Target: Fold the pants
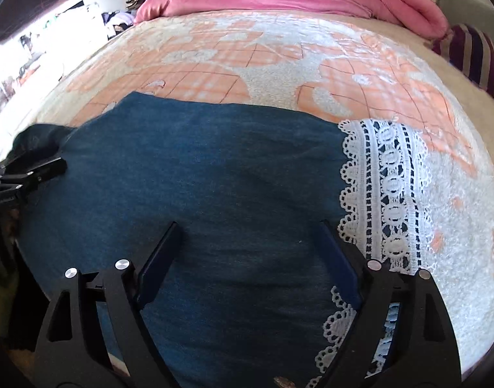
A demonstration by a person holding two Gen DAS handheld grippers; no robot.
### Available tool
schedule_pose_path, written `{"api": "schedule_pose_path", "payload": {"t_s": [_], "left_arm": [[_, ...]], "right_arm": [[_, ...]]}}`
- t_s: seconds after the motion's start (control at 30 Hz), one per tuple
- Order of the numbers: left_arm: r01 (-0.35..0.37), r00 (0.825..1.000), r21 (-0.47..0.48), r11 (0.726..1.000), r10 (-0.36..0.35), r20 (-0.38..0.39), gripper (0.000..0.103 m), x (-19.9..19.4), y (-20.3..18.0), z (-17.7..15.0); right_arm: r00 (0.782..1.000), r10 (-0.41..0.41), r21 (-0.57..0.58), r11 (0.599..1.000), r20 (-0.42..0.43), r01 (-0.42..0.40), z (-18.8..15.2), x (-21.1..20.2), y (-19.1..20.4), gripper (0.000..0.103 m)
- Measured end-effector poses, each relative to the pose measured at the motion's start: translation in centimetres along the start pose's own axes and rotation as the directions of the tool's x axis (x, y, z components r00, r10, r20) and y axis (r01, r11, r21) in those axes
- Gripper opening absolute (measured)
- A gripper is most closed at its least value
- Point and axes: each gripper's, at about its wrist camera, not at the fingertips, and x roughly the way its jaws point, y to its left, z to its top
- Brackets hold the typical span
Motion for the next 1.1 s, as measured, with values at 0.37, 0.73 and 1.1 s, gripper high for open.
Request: {"api": "schedule_pose_path", "payload": {"t_s": [0.37,0.73,1.1], "left_arm": [[0.026,1.000,-0.059,0.998,-0.027,-0.011,0.092,-2.3,0.4,-0.2],[0.063,0.997,-0.040,0.997,-0.062,0.047,0.096,-6.8,-1.6,0.1],[0.127,0.990,0.073,0.989,-0.131,0.054,0.098,-7.5,-6.9,1.7]], "right_arm": [[0.984,0.111,0.191,0.972,0.143,-0.137,-1.7,-6.1,-2.2,0.091],[0.973,0.104,0.214,0.966,0.206,-0.148,-4.5,-10.5,-2.9,0.094],[0.969,0.040,0.248,0.964,0.245,-0.102,-6.5,-12.9,-4.8,0.094]]}}
